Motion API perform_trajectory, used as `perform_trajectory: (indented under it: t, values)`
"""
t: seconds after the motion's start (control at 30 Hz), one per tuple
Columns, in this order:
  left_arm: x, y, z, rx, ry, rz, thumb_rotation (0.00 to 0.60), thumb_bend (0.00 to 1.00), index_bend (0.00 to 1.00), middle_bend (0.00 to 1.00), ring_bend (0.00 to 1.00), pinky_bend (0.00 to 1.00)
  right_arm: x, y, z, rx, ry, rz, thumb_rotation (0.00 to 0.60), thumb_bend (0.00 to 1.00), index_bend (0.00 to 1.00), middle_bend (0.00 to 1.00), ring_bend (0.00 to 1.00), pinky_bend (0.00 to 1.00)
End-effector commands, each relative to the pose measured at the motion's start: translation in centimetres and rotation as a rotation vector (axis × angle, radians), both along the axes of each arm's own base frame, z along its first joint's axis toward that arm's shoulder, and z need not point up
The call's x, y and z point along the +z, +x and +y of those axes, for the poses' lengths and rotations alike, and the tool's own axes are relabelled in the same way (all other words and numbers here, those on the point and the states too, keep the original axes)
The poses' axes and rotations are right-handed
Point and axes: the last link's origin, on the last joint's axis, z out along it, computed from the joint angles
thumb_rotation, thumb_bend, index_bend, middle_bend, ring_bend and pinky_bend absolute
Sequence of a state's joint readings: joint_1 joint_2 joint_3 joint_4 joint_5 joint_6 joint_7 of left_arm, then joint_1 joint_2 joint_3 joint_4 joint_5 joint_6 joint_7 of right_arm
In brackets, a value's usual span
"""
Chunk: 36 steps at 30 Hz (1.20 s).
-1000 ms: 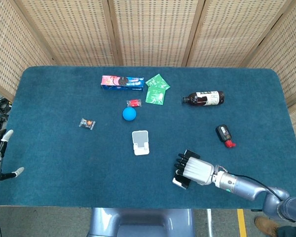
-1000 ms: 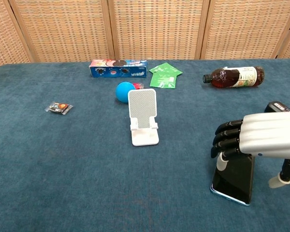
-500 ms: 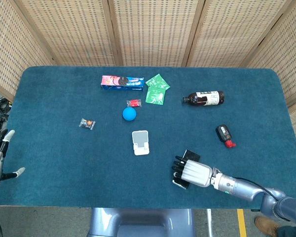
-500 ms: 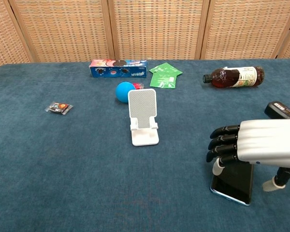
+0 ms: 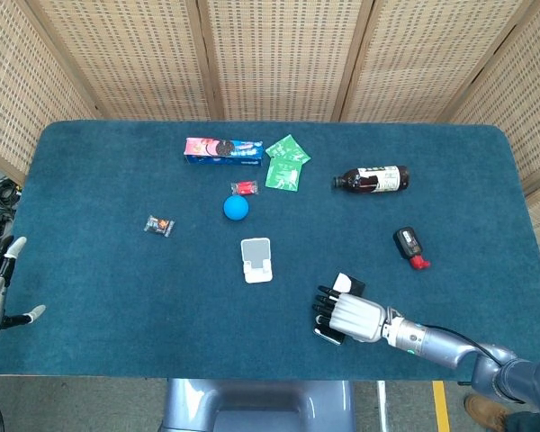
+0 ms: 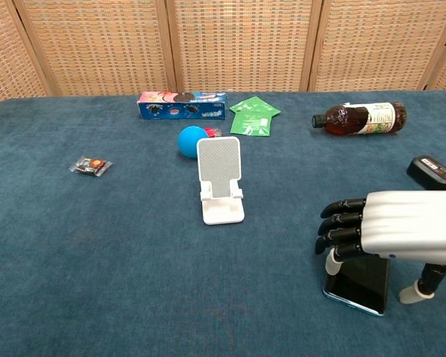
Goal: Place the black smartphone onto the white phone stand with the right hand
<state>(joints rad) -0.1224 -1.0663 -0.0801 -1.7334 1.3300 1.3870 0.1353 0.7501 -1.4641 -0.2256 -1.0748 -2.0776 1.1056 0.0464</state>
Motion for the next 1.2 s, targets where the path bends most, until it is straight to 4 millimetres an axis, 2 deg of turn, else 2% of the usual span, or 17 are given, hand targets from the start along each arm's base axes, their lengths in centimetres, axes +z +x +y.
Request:
perform_trajectory:
  t: [0.03, 1.2]
  values:
    - [0.0, 0.0, 0.0, 0.0, -0.001, -0.001, 0.6, 0.0, 0.0, 0.0, 0.0, 0.0, -0.1, -0.3, 0.0, -0.01, 0.005, 0.008, 0.6, 0.02, 0.34, 0.28, 0.21, 0.17]
    - [0.1, 0.0, -0.1, -0.001, -0.001, -0.003, 0.6, 0.0, 0.0, 0.0, 0.0, 0.0, -0.7, 1.5, -0.8, -0.024, -0.029, -0.079, 0.6, 0.01, 0.31, 0.27, 0.21, 0.15]
